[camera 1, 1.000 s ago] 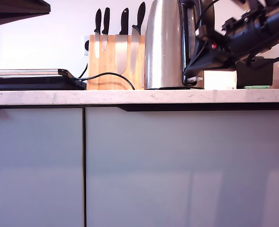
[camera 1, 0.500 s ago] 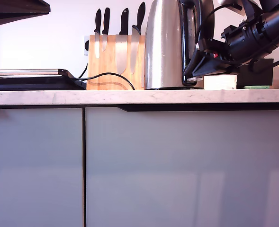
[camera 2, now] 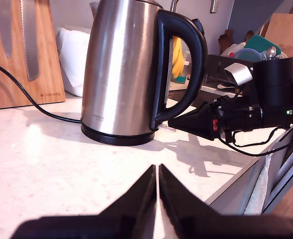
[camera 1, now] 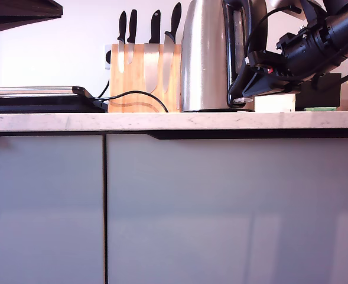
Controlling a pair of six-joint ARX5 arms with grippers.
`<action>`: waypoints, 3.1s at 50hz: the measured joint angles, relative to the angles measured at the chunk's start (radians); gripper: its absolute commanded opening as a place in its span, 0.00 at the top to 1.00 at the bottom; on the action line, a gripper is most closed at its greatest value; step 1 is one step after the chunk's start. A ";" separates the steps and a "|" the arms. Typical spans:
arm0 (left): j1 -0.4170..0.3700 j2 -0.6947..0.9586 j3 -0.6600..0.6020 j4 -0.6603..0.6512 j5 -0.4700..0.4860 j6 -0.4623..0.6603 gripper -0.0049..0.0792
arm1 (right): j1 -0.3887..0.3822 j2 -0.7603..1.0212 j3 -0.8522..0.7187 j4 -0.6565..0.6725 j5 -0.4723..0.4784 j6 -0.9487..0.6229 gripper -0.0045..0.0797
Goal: Switch the kettle on
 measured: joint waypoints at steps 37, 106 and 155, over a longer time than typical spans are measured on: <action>0.000 0.000 0.000 0.000 0.000 0.000 0.96 | 0.000 0.033 0.028 -0.023 0.000 0.000 0.96; 0.000 0.000 0.000 -0.012 -0.029 0.075 0.96 | 0.033 -0.430 0.027 -0.544 0.083 0.000 0.96; 0.338 -0.288 0.000 -0.428 -0.151 0.211 0.96 | 0.031 -0.913 -0.259 -0.605 0.349 0.108 0.96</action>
